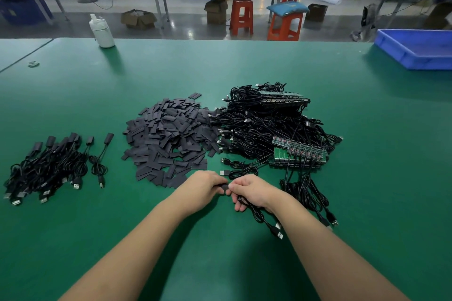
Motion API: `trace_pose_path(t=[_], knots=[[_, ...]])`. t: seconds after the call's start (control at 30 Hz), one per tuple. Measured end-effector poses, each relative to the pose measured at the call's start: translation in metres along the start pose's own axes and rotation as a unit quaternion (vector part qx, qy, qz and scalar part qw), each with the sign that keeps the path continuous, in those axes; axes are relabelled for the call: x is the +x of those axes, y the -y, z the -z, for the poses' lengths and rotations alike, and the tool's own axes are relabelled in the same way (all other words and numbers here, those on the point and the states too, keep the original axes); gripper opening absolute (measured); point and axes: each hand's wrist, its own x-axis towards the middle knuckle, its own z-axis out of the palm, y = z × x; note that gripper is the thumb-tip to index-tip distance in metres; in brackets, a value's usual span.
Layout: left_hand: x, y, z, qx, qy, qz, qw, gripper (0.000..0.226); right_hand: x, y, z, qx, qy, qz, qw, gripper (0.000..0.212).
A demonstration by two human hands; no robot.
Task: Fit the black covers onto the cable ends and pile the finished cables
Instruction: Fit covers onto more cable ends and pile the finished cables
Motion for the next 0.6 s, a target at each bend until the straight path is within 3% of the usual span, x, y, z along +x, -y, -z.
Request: trace_pose_path(t=[0.27, 0.6], knots=[[0.002, 0.003, -0.008, 0.064, 0.026, 0.051, 0.996, 0.028, 0.000, 0.000, -0.002, 0.021, 0.011, -0.001, 1.000, 0.022], [0.002, 0.011, -0.010, 0.131, -0.002, 0.084, 0.988, 0.019, 0.004, -0.002, 0.001, 0.052, 0.003, -0.023, 0.998, 0.020]])
